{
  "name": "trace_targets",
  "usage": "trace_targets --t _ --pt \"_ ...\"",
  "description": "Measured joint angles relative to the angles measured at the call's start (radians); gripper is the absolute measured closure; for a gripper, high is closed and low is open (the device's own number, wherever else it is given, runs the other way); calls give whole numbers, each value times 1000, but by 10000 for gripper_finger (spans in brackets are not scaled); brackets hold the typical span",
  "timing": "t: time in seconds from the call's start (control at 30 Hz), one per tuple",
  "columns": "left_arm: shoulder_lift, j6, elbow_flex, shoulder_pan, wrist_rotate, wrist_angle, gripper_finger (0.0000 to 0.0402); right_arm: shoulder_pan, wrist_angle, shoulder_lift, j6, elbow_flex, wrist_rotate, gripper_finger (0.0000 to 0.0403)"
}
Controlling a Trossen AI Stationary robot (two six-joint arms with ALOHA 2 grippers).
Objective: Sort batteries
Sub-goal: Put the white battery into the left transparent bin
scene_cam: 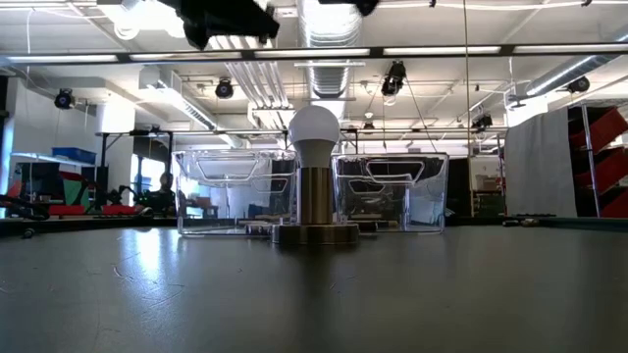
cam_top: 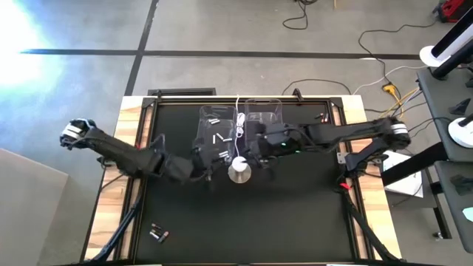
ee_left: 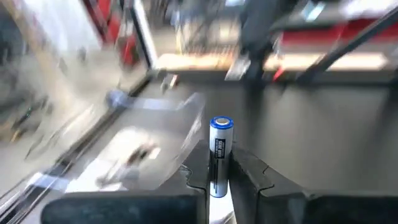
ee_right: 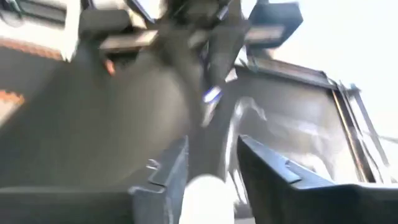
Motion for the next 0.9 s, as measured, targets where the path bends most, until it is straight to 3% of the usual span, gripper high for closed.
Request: trace_targets --t 0.13,0.23,0.37,0.47,0.63,0.8,0.9 --pt "7 -78 172 169 230 -398 387 63 -216 -87 75 -22 150 231" --pt "64 -57 251 345 386 -585 387 125 -283 -149 170 -95 292 212" --pt "165 8 287 584 536 -657 387 202 -343 -211 323 -209 335 192" --pt "254 35 292 699 646 -653 387 247 -368 -243 447 -275 333 178" --pt "390 86 356 750 639 -728 387 304 -470 -252 571 -320 331 152" --pt "495 116 425 746 558 -793 379 309 -756 -235 658 -250 348 126" --pt "539 129 435 739 561 -777 370 303 -827 -240 714 -237 385 111"
